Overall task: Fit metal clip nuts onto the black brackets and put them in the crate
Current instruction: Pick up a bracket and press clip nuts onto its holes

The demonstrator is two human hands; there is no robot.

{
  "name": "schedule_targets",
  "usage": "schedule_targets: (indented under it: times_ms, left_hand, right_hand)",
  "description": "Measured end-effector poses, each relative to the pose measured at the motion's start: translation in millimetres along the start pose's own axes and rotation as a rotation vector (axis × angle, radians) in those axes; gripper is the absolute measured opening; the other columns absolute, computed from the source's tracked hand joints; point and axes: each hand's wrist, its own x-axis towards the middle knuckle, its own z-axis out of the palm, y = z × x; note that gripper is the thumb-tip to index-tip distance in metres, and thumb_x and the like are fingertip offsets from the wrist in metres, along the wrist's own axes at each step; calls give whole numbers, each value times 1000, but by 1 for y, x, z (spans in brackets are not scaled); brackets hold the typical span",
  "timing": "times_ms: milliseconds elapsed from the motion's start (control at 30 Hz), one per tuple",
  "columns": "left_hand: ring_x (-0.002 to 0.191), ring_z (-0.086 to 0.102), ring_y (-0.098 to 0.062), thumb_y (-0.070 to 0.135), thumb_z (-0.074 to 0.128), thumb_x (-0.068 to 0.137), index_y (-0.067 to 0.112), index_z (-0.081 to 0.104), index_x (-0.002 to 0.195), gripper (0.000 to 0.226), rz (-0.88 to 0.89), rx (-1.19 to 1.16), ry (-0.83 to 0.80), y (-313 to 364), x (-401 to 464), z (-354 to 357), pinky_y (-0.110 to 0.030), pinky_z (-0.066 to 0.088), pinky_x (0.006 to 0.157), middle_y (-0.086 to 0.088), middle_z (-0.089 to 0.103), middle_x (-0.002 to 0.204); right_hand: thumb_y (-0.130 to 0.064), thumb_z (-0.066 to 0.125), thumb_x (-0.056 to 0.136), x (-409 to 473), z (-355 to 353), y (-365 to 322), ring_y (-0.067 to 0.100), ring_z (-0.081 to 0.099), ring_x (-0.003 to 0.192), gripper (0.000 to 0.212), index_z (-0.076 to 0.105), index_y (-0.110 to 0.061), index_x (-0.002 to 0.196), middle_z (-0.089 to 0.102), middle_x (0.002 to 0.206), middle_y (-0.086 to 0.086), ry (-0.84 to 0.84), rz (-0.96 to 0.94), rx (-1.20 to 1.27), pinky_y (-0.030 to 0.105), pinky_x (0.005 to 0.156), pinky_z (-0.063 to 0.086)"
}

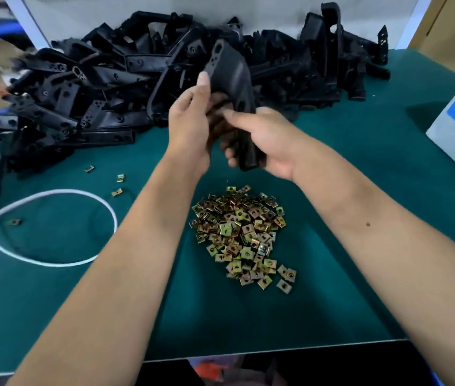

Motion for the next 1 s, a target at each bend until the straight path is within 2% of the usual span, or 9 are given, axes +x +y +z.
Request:
schedule_targets:
  times_ms: [100, 200, 333, 567, 667, 733, 833, 933, 1000]
  left_hand:
    - [71, 65, -22, 35, 50, 108, 9, 58, 92, 32, 42, -31, 131, 9, 2, -23, -39, 57, 75, -7, 66, 78]
    - [54, 61, -19, 33, 49, 109, 10, 55, 88, 32, 2, -41, 231, 10, 6, -53, -31, 53, 57, -4, 63, 66]
    - [57, 56, -20, 14, 53, 107, 12, 49, 85, 22, -93, -17, 173, -9, 1, -84, -31, 48, 59, -3, 57, 64]
    - [68, 57, -19, 2, 64, 98, 6, 59, 102, 8, -62, 82, 138, -8, 2, -92, -28, 45, 59, -12, 61, 86]
    - [80, 60, -21, -1, 58, 100, 7, 54, 123, 25, -100, -8, 124, -7, 3, -93, -31, 51, 68, -12, 64, 102]
    - [88, 61, -21, 14, 48, 107, 11, 53, 126, 21, -173, -93, 78, -6, 4, -90, -34, 53, 81, -6, 64, 100]
    - [117, 64, -24, 36, 38, 111, 11, 56, 131, 37, -308, -249, 117, 0, 4, -91, -43, 45, 110, -3, 71, 104]
    - [102, 70, -31, 20, 41, 111, 6, 58, 110, 22, -216, -413, 162, 9, 3, -91, -51, 52, 103, -12, 73, 104]
    - [88, 70, -25, 9, 44, 109, 9, 54, 106, 10, -99, -425, 200, 14, 2, -89, -37, 60, 86, -12, 67, 106]
  right_hand:
    - [-55, 55, 101, -6, -8, 7, 16, 69, 87, 47, 72, -12, 108, 77, 100, 6, -21, -19, -297, 39, 80, 59]
    - [-54, 59, 99, -12, -25, 20, 1, 62, 76, 39, 77, -20, 102, 76, 95, -2, 38, -168, -727, 30, 77, 51]
    - [-42, 78, 88, -15, -28, 33, -1, 59, 79, 10, 76, -34, 93, 70, 91, -16, -202, -153, -1117, 25, 71, 47]
    - [-29, 82, 87, -16, -29, 38, 5, 63, 76, 9, 73, -28, 85, 72, 83, -12, -178, -185, -1019, 21, 68, 49]
    - [-21, 78, 91, -15, -30, 42, 3, 67, 77, 9, 70, -24, 88, 74, 82, -9, -83, -232, -926, 18, 74, 50]
    - [-14, 72, 95, -13, -30, 45, 5, 69, 79, 8, 71, -22, 96, 74, 85, -5, 15, -268, -830, 18, 78, 53]
    - [-12, 65, 100, -11, -30, 49, 0, 66, 74, 16, 76, -22, 104, 73, 85, -7, 102, -277, -775, 15, 74, 53]
    - [-13, 69, 97, -10, -28, 51, 2, 69, 76, 10, 75, -21, 99, 73, 84, -7, 137, -283, -729, 16, 72, 52]
    - [-11, 73, 94, -10, -28, 50, 9, 71, 74, 7, 73, -17, 97, 76, 84, -2, 131, -287, -670, 19, 70, 54]
